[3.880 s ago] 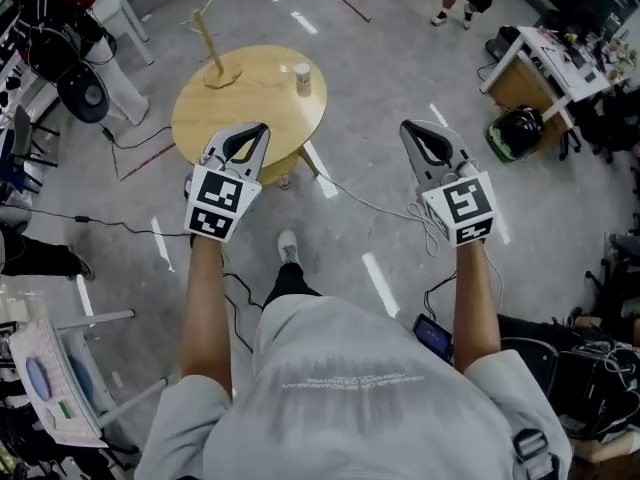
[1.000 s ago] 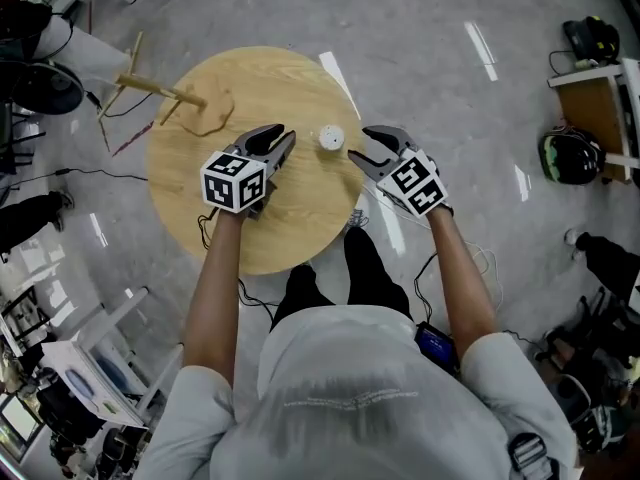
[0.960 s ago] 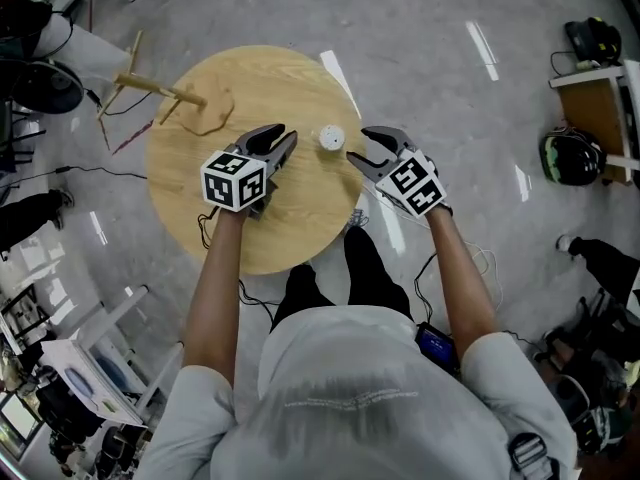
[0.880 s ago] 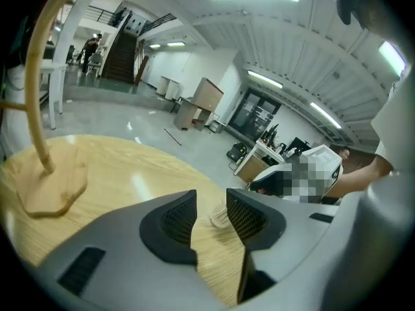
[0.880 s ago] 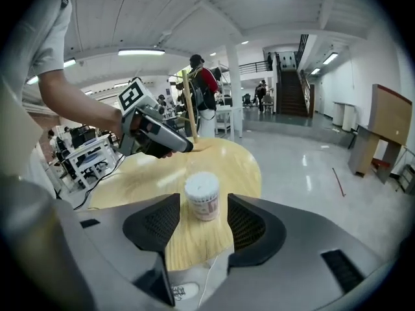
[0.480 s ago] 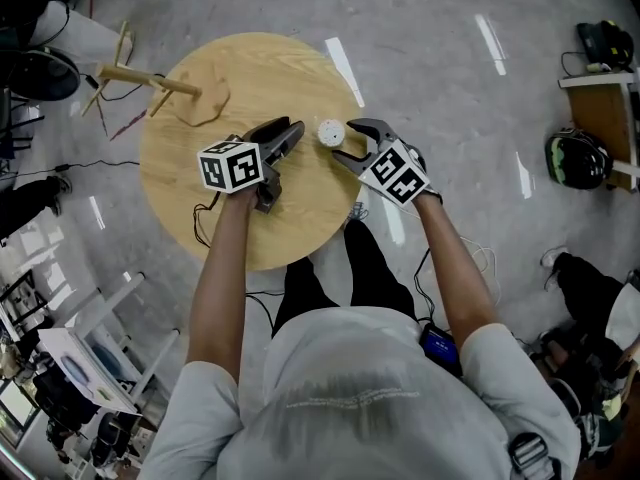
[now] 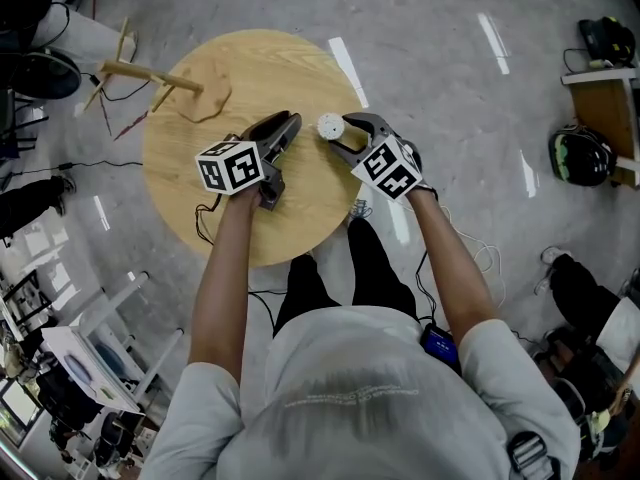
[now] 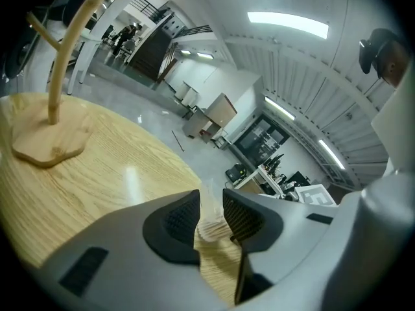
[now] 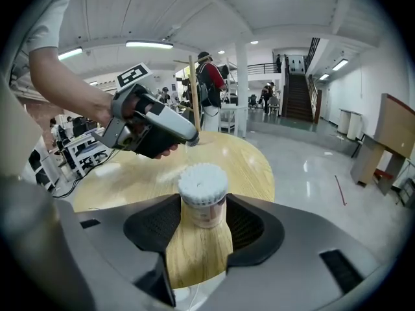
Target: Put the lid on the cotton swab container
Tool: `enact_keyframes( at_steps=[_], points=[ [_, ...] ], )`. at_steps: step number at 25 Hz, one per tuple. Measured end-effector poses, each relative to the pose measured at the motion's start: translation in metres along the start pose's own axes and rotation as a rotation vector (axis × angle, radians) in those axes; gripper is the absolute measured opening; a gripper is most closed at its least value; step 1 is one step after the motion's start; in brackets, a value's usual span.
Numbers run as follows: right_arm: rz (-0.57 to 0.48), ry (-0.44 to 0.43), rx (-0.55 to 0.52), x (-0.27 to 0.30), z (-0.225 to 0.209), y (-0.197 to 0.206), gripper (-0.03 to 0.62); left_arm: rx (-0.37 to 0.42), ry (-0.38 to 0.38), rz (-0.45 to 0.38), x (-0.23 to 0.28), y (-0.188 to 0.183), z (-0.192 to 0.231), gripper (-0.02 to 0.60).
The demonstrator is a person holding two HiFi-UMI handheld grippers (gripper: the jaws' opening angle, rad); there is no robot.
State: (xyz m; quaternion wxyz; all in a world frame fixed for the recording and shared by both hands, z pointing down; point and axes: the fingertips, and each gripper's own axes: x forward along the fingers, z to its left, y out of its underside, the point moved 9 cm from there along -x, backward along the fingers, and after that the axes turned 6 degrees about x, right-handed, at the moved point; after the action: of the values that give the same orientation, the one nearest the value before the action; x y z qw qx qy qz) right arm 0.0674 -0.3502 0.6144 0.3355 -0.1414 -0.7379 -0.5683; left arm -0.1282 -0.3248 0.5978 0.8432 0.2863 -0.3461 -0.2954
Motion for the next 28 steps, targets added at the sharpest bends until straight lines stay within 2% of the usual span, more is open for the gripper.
enact_keyframes(
  at_steps=[7, 17, 23, 28],
  points=[
    [-0.018, 0.028, 0.034, -0.001, 0.004, 0.002, 0.242, 0.079, 0.037, -0.002, -0.001, -0.01, -0.024, 0.104],
    [-0.046, 0.028, 0.103, -0.003, 0.009, 0.007, 0.242, 0.32, 0.064, 0.082, 0.007, -0.003, -0.059, 0.1],
    [-0.076, 0.027, 0.155, 0.0, 0.006, 0.005, 0.241, 0.409, 0.096, 0.149, 0.017, 0.004, -0.07, 0.1],
    [-0.081, 0.028, 0.15, -0.001, 0.007, 0.007, 0.241, 0.442, 0.105, 0.184, 0.024, 0.012, -0.077, 0.1]
  ],
)
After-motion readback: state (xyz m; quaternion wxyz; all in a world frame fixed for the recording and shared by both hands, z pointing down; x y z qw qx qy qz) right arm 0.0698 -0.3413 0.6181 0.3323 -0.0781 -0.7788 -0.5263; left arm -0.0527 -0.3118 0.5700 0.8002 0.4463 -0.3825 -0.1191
